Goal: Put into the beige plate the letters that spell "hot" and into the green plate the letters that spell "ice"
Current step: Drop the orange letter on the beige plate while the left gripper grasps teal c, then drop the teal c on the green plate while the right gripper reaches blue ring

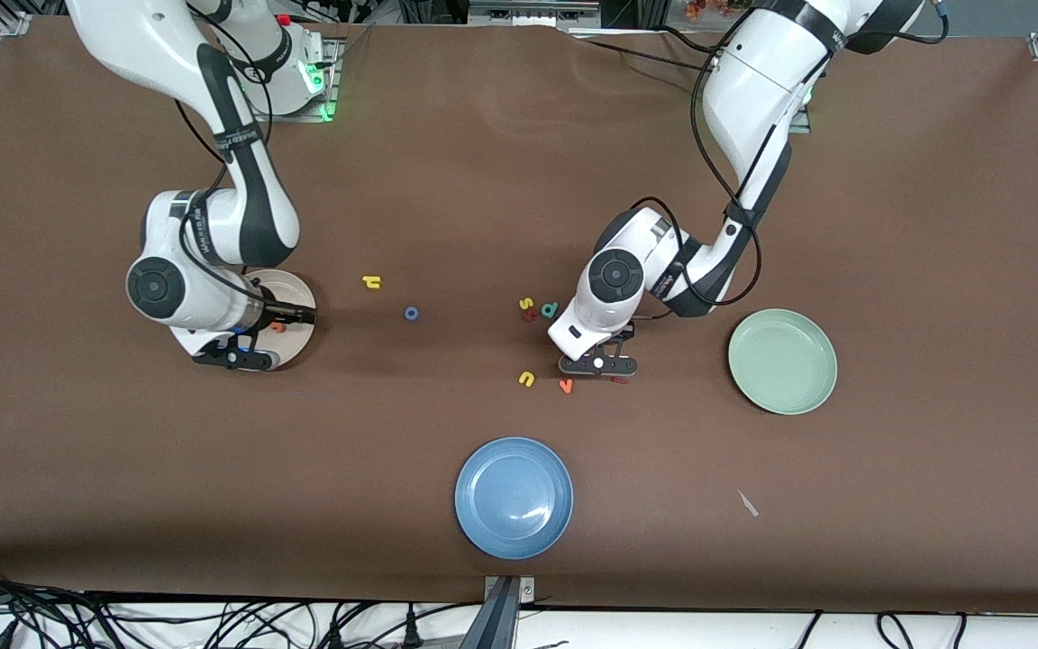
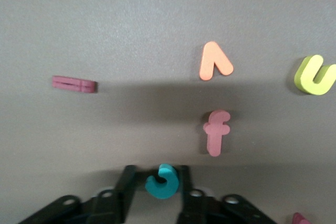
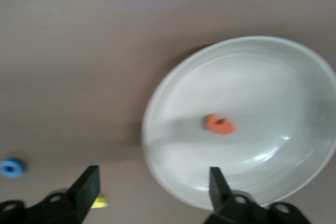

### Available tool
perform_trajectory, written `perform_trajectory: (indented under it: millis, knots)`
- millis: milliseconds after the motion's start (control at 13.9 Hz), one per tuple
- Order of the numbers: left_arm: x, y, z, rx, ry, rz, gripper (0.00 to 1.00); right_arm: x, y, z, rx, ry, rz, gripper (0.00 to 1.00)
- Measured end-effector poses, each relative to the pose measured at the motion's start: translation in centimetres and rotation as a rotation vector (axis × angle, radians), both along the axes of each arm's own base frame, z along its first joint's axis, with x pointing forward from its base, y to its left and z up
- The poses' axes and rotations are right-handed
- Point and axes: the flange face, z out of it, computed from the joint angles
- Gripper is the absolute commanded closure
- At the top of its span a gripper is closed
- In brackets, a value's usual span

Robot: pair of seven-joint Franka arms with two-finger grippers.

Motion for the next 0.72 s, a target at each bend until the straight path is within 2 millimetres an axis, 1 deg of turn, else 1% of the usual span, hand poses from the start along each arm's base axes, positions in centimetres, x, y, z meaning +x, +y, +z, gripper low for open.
perform_trajectory:
  millis: [216,361,433,505,577,722]
  knots:
    - [0.2,0.2,0.0,0.001,-0.002,0.004,1.00,-1.2,6.6,0.4,-0.006,-0.030,-0.055,0.00]
    - [0.6,0.5,0.3,0.002,-0.005,0.010,1.00,-2.4,10.9,0.2,-0.012,-0.065,-0.072,0.00]
    - [1.0,0.9,0.8,0.006,-0.005,0.018,1.00,-3.0,12.7,-0.1,-0.014,-0.084,-0.073,0.00]
    - [1.8,1.7,1.8,0.014,0.000,0.032,1.00,-3.5,14.1,-0.7,-0.016,-0.100,-0.072,0.00]
    - [2.6,2.8,3.4,0.024,0.007,0.044,1.00,-4.0,15.2,-1.3,-0.018,-0.112,-0.063,0.00]
    - [4.4,5.7,7.1,0.035,0.013,0.029,1.00,-4.5,16.5,-2.9,-0.023,-0.134,-0.047,0.00]
